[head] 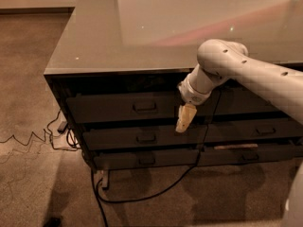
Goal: Open top drawer
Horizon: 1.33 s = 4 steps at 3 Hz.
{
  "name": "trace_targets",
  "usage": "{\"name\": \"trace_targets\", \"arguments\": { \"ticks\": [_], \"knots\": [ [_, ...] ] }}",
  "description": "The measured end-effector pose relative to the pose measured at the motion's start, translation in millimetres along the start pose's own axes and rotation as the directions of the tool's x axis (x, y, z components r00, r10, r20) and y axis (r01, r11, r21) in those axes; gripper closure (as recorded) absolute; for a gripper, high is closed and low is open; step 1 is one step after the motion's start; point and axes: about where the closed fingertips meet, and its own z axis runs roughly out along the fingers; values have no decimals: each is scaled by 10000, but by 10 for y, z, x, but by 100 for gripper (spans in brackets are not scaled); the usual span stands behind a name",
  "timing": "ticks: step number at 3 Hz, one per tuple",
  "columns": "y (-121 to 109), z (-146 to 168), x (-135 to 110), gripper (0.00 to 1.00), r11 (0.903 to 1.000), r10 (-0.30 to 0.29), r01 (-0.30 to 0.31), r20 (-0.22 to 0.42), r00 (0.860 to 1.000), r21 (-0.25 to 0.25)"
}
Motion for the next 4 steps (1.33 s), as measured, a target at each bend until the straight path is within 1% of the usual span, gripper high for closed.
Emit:
{"name": "trace_targets", "arguments": {
  "ticks": [1,2,3,4],
  "knots": [
    [-155,146,133,0,9985,421,-415,-171,9990,357],
    [-256,287,187,0,9960,695,-683,-188,9974,569],
    [-360,359,203,0,9949,735,-722,-151,9972,708],
    [-439,456,172,0,9956,665,-660,-65,9978,668]
  ]
}}
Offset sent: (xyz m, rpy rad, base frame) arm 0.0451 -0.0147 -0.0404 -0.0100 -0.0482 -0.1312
